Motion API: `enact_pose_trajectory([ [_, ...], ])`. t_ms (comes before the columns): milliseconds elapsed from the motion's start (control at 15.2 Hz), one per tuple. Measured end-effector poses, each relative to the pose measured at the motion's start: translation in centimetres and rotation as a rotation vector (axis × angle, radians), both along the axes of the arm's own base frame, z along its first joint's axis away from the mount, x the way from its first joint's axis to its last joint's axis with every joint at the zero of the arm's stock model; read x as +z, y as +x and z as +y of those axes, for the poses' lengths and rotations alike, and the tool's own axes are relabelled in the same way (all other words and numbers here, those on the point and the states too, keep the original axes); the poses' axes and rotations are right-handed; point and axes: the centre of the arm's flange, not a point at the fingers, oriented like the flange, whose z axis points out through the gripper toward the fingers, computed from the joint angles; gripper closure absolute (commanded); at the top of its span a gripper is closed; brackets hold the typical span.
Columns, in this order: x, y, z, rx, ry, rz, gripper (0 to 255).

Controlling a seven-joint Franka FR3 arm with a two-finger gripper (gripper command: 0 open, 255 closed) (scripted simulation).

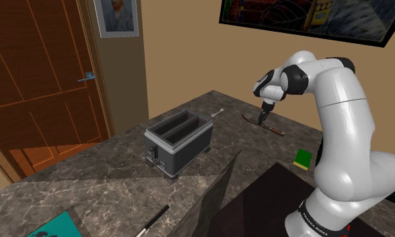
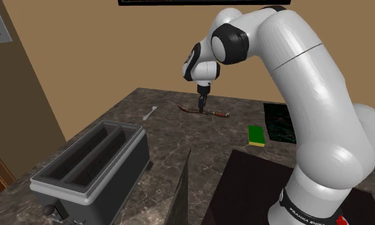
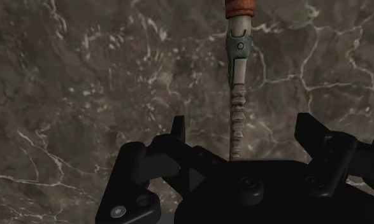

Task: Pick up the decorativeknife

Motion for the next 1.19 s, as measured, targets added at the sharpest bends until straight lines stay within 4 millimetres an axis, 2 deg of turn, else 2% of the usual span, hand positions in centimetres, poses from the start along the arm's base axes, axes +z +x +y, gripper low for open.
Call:
enact_pose_trajectory([
  [66, -0.3, 0.0, 0.0, 0.0, 0.0, 0.001, 0],
  [132, -0.5, 0.0, 0.0, 0.0, 0.0, 0.0, 255],
  [792, -0.5, 0.0, 0.0, 0.0, -0.001, 0.0, 255],
  [1188, 2.1, 0.0, 0.0, 0.0, 0.0, 0.0, 255],
])
